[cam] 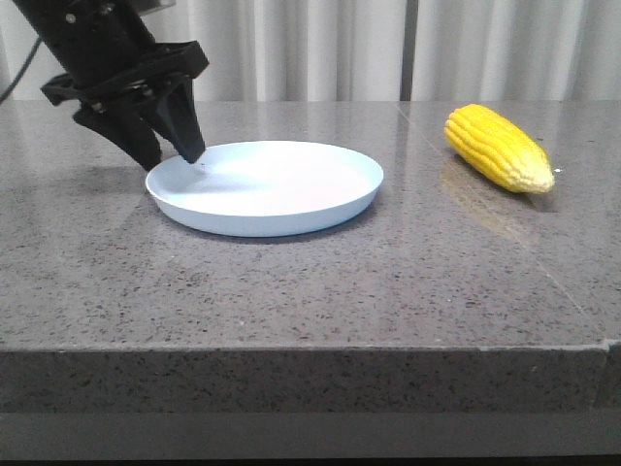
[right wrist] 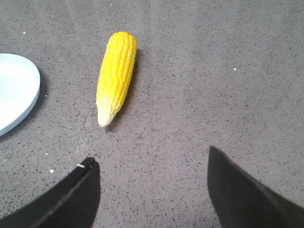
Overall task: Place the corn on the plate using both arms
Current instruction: 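Drag the plate toward the table center with the left gripper, then lift away, then move the open right gripper above the yellow corn cob, then lower the right gripper around the corn cob and close it, then lift the corn cob with the right gripper and carry it over the plate, then lower the corn onto the plate and open the right gripper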
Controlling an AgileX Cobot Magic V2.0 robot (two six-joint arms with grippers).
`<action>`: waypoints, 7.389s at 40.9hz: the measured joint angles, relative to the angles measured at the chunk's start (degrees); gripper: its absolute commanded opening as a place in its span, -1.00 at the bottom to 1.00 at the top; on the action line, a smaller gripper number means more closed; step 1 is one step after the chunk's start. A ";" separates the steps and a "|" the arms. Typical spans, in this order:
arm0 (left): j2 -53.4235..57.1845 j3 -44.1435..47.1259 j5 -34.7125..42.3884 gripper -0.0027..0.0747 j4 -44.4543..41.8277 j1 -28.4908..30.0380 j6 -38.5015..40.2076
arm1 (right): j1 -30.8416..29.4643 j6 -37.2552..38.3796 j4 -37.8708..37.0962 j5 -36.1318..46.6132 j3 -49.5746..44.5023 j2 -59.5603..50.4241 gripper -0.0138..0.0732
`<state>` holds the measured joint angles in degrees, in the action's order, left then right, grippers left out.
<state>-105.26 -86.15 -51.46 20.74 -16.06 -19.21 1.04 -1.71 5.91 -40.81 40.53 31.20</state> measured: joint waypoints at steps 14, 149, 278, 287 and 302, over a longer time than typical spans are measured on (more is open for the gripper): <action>11.19 0.00 -2.73 0.16 -6.11 -2.44 0.86 | 0.00 0.00 0.00 0.00 0.00 0.00 0.49; 59.84 25.57 -7.89 0.16 -25.42 -18.68 19.61 | 6.35 -1.85 5.67 -23.68 52.87 67.49 0.78; 59.84 25.57 -7.89 0.16 -25.42 -18.68 19.61 | 33.65 1.71 2.63 -16.34 67.04 84.38 0.71; 59.84 25.57 -7.89 0.16 -25.42 -18.68 19.61 | 33.65 1.71 1.66 -16.58 67.04 81.13 0.69; 59.84 25.57 -7.89 0.16 -25.42 -18.68 19.61 | 33.65 1.71 -3.06 -21.88 67.04 66.33 0.44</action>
<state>-45.42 -60.58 -59.35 -4.68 -34.74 0.40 34.69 0.00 2.84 -62.69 107.57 97.53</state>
